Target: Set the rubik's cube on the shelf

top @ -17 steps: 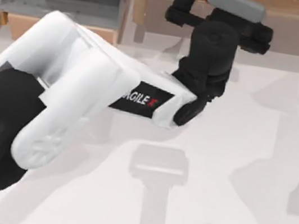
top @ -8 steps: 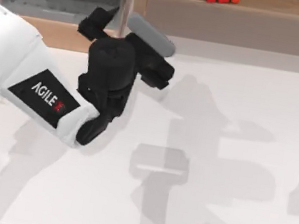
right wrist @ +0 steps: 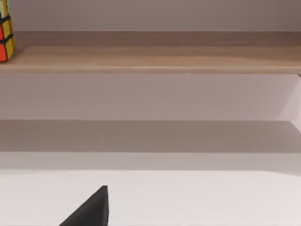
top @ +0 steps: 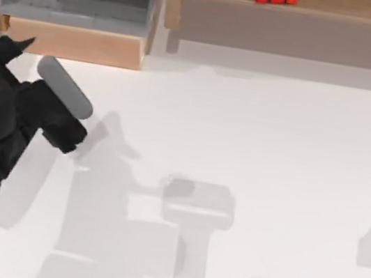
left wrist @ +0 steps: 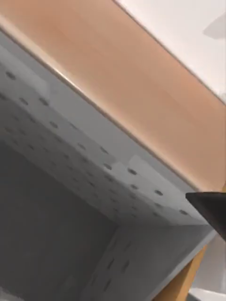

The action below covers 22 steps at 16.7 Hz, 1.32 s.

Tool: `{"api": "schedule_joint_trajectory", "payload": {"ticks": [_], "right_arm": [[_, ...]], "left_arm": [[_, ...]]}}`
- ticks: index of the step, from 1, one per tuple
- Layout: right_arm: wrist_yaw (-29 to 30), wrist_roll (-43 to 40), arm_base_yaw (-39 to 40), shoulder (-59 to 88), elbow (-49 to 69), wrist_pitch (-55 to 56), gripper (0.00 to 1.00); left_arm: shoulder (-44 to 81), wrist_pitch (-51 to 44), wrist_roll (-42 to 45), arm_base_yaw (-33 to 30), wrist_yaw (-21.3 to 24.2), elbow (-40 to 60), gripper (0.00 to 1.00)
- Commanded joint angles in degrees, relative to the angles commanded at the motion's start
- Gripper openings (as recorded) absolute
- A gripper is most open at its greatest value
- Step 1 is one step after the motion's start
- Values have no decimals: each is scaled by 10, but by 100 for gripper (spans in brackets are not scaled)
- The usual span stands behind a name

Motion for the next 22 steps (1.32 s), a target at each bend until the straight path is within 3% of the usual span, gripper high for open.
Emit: {"api": "schedule_joint_trajectory", "payload": {"ticks": [7,13,17,22], "right_arm": [[0,0,0,0,0,0,100],[0,0,0,0,0,0,100],[0,0,0,0,0,0,100],[0,0,0,0,0,0,100]], "left_arm": [[-63,88,175,204,207,-140,100],[-32,132,303,385,367,-110,100],[3,143,362,486,445,-52,100],[32,148,399,538,493,-11,100]]}}
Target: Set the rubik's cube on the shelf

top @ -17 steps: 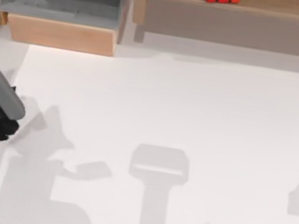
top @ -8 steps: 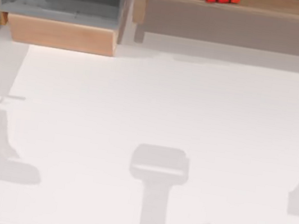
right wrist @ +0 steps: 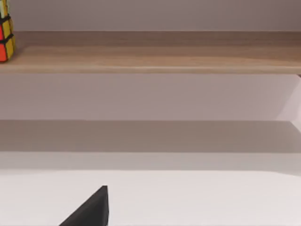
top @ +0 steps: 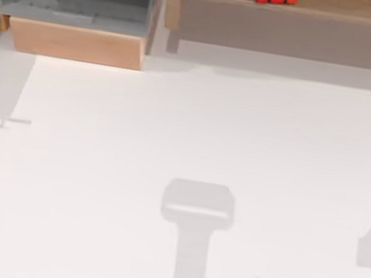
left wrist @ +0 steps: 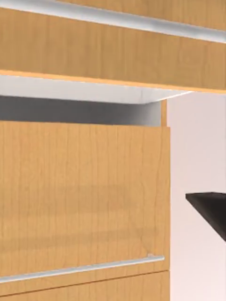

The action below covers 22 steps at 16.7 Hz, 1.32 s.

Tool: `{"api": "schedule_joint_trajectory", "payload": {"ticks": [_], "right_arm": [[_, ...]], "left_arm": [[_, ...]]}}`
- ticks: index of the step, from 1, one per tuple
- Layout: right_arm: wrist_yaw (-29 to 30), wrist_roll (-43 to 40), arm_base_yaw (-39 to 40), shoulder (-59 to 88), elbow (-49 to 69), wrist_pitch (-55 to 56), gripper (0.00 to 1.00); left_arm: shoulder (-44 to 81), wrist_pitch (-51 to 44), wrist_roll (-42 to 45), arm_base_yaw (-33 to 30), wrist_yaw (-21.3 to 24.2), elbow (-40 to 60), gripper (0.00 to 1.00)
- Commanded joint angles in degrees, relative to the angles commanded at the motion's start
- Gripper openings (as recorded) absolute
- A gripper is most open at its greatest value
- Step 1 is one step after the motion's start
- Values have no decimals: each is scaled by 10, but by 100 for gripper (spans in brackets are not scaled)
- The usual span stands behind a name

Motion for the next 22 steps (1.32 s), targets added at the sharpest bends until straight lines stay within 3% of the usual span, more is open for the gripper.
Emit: {"api": "schedule_joint_trajectory", "payload": {"ticks": [16,22], "right_arm": [[0,0,0,0,0,0,100],[0,0,0,0,0,0,100]], "left_arm": [[18,-26,0,-34,-33,46,100],[18,-26,0,-34,-33,46,55]]}}
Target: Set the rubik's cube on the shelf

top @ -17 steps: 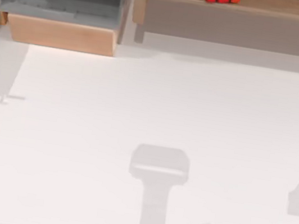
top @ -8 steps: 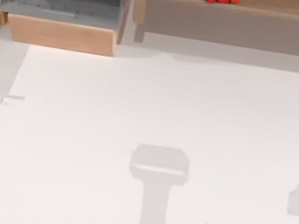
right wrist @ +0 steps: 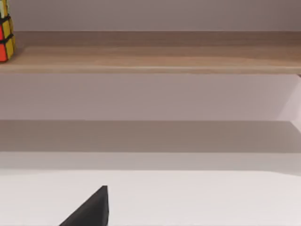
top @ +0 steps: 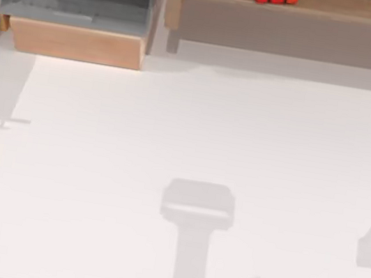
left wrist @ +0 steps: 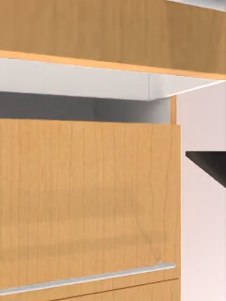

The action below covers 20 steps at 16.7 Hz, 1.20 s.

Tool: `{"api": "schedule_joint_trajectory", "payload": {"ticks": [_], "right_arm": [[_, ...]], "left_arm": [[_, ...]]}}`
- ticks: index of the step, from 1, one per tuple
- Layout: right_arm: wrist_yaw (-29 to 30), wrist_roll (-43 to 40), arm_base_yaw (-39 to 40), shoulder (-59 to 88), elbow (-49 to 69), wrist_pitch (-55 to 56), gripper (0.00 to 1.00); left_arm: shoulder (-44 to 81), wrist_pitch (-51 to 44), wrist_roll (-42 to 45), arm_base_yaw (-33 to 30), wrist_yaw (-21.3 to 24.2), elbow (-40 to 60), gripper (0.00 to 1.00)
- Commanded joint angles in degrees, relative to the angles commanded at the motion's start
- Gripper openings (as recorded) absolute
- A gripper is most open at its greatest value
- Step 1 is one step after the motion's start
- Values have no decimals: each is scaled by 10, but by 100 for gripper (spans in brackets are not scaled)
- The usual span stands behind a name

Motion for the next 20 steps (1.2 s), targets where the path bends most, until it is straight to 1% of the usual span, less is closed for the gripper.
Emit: {"api": "schedule_joint_trajectory", "payload": {"ticks": [7,8,17,20], "right_arm": [[0,0,0,0,0,0,100],[0,0,0,0,0,0,100],[0,0,0,0,0,0,100],[0,0,0,0,0,0,100]], "left_arm": [[0,0,0,0,0,0,2],[0,0,0,0,0,0,0],[7,-7,-2,0,-1,1,0],[25,-29,-4,-22,-23,40,0]]}}
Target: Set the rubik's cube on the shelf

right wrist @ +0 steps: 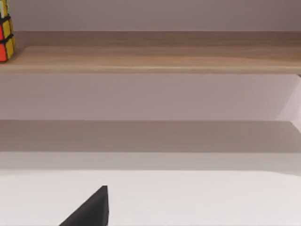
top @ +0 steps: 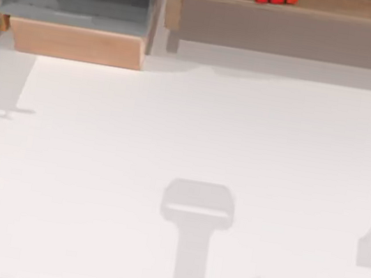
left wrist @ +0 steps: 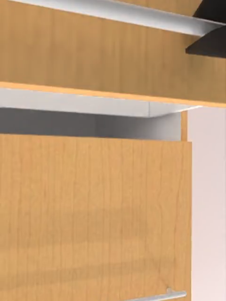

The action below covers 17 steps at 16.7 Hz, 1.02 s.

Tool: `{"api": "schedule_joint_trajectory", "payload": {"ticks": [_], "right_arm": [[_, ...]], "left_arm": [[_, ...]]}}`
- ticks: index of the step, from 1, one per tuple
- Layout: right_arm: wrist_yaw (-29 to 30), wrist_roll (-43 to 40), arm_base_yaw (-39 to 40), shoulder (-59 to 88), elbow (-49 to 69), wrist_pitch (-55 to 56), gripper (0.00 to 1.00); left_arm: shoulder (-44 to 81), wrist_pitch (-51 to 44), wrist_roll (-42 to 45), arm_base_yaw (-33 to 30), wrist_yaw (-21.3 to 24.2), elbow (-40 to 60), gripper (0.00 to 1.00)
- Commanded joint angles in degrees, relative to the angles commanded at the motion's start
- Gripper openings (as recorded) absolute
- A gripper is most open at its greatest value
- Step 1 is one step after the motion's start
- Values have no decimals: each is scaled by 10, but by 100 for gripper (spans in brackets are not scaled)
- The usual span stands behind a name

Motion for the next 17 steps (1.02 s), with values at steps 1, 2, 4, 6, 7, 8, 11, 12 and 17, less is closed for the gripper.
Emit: {"api": "schedule_joint_trajectory", "payload": {"ticks": [1,2,4,6,7,8,11,12,17], "right_arm": [[0,0,0,0,0,0,100],[0,0,0,0,0,0,100],[0,0,0,0,0,0,100],[0,0,0,0,0,0,100],[0,0,0,0,0,0,100],[0,0,0,0,0,0,100],[0,0,0,0,0,0,100],[0,0,0,0,0,0,100],[0,0,0,0,0,0,100]], "left_arm": [[8,-11,0,-11,-11,21,0],[16,-22,0,-22,-21,44,0],[29,-40,0,-41,-40,76,0],[33,-47,-1,-47,-46,85,0],[33,-47,-1,-47,-46,85,0],[33,-47,-1,-47,-46,85,0],[37,-51,1,-45,-51,92,0],[43,-58,2,-50,-56,106,0],[90,-116,-3,-89,-90,212,0]]}}
